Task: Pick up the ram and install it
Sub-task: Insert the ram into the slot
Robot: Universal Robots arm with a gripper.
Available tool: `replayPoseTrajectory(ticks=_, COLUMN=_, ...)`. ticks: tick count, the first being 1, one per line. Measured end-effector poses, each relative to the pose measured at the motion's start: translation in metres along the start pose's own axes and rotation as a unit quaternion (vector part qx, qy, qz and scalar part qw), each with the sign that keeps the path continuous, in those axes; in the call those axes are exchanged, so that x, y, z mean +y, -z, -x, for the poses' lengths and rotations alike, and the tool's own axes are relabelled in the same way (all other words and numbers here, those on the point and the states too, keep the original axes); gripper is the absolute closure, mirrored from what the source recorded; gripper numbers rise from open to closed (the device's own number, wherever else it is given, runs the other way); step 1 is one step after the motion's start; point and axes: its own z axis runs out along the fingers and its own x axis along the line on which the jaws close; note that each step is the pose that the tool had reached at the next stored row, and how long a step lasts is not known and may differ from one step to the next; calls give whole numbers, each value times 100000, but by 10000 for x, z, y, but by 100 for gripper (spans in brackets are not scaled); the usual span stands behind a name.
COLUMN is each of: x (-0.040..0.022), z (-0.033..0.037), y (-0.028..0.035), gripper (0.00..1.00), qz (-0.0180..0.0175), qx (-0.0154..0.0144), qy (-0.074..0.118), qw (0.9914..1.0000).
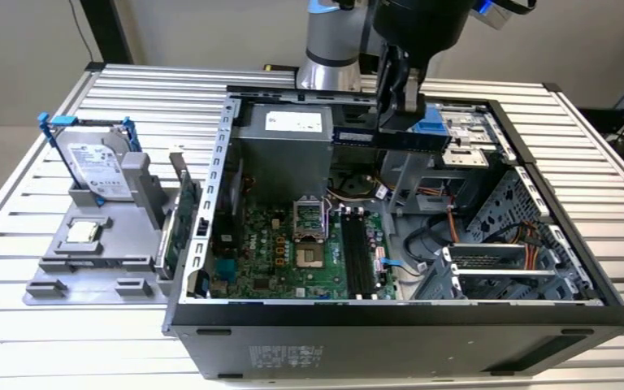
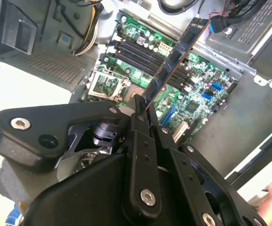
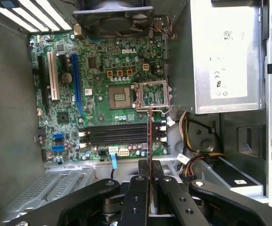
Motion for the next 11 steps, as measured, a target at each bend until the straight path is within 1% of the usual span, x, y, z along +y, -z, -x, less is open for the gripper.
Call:
replayPoseTrajectory(ticks=6, x=0, z=0, y=0, gripper=100, qz=-69, qx=-7, qy=-248, qw=100000)
replayPoseTrajectory(ticks=8, x=0, z=0, y=0, gripper=100, qz=-83, qx=-14, qy=-885, qw=99996)
replayPoseTrajectory(ticks=11, x=0, z=0, y=0, gripper=100, qz=-115, qx=-19, qy=-2444, qw=99970)
